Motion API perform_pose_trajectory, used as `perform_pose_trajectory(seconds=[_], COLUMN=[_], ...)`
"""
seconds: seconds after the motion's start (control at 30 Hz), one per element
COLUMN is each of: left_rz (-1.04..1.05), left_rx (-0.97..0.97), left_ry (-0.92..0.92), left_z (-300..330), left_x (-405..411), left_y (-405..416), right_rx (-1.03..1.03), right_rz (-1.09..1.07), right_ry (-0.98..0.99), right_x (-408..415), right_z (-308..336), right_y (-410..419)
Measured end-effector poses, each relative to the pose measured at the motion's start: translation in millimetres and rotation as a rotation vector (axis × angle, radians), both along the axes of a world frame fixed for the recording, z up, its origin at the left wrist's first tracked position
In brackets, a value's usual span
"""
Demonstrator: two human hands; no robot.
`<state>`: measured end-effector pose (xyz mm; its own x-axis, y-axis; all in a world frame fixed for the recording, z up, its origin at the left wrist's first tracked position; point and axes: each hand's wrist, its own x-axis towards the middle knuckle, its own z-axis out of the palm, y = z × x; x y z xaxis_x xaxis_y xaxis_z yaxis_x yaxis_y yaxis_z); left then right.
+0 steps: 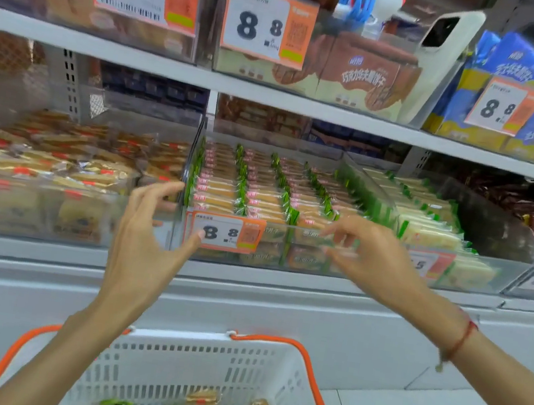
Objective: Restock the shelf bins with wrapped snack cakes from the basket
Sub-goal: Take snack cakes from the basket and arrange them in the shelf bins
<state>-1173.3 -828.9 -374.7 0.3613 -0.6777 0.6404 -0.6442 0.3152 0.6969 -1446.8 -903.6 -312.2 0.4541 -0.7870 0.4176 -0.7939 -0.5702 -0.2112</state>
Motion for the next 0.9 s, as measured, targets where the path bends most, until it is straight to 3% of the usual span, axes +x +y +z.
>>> perform_pose_trajectory(seconds=[0.17,0.43,0.6,0.77,0.9], left_rz=[-0.093,-0.193,-0.233,-0.495,-0.561], left_rx=[0.306,0.990,1.293,1.521,1.474], left_ry=[0.002,-0.231,-0.320,-0.447,-0.633], left_z=[-52.0,-170.8,-242.5,-301.7,-324.8], left_x=[-5.3,15.6,28.5,18.5,11.2], left_y=[26.9,52.3,79.9,111.4,136.1], right_rx=[0.340,0.737,0.836,0.870,0.727], right_rz=[0.102,0.059,0.109,0.205,0.167], right_ry=[0.107,0.547,0.616,0.711,0.736], right_x=[27.0,55.9,70.9,83.0,87.7], right_z=[-70.2,-243.6,-324.2,-385.0,-410.7], right_y=[16.2,19.2,50.6,77.0,94.1])
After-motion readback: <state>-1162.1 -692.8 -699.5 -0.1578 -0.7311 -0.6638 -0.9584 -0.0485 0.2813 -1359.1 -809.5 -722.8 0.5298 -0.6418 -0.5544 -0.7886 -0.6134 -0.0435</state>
